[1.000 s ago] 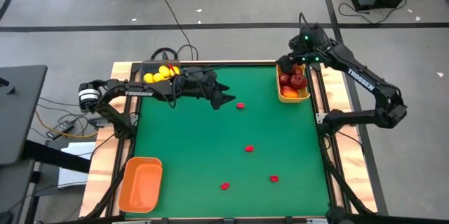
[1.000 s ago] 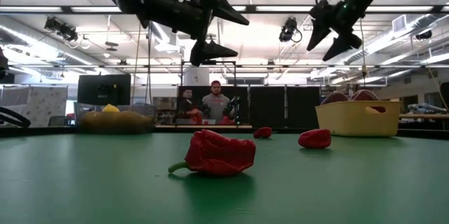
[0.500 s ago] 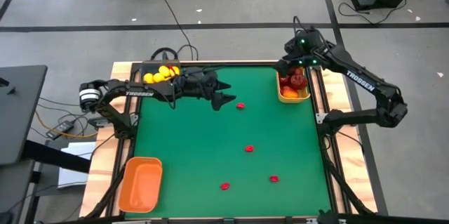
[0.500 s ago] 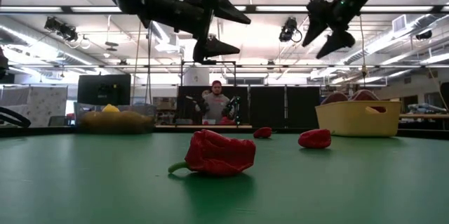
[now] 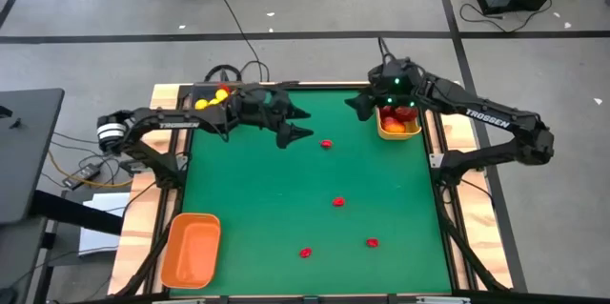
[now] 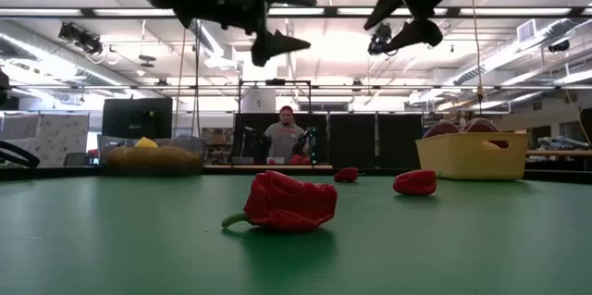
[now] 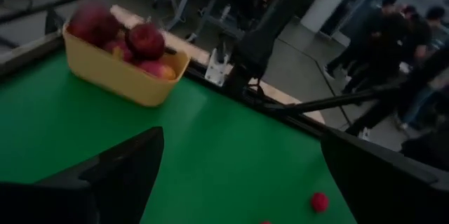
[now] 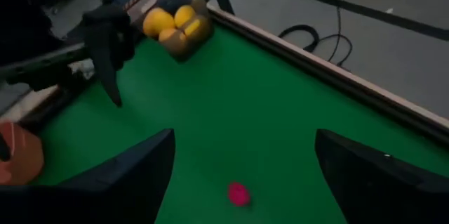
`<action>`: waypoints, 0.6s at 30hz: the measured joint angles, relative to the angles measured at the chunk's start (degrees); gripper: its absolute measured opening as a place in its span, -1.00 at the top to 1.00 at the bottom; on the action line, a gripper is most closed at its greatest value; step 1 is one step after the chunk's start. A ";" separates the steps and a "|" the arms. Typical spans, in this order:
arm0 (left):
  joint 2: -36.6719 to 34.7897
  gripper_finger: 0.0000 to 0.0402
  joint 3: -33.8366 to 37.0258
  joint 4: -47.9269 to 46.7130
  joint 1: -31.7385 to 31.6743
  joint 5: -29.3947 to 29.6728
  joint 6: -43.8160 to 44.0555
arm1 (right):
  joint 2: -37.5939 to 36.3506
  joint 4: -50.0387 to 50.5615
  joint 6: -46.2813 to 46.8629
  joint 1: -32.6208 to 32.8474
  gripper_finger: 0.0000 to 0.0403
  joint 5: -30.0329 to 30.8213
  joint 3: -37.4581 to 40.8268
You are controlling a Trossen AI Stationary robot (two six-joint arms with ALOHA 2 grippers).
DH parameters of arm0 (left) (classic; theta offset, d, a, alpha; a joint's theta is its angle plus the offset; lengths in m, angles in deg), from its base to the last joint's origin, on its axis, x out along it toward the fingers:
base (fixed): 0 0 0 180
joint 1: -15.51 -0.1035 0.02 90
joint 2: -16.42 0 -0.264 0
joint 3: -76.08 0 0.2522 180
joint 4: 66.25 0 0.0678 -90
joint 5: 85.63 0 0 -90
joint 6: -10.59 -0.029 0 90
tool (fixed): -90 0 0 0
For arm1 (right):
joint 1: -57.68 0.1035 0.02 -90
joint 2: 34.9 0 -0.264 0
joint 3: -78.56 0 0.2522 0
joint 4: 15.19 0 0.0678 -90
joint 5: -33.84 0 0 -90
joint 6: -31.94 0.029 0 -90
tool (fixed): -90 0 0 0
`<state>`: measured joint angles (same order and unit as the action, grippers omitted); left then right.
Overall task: Sort produce into baskets
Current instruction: Put the top red bell pepper into the orange bin
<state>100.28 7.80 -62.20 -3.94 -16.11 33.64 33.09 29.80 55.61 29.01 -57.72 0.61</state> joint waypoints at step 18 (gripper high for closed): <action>-17.46 -0.96 5.24 -25.94 -4.89 -15.87 -21.11 | 7.83 -8.23 28.51 21.88 -0.45 8.29 -0.02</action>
<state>82.82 13.03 -88.14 -8.83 -31.98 12.53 40.92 21.57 84.12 50.88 -49.43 0.59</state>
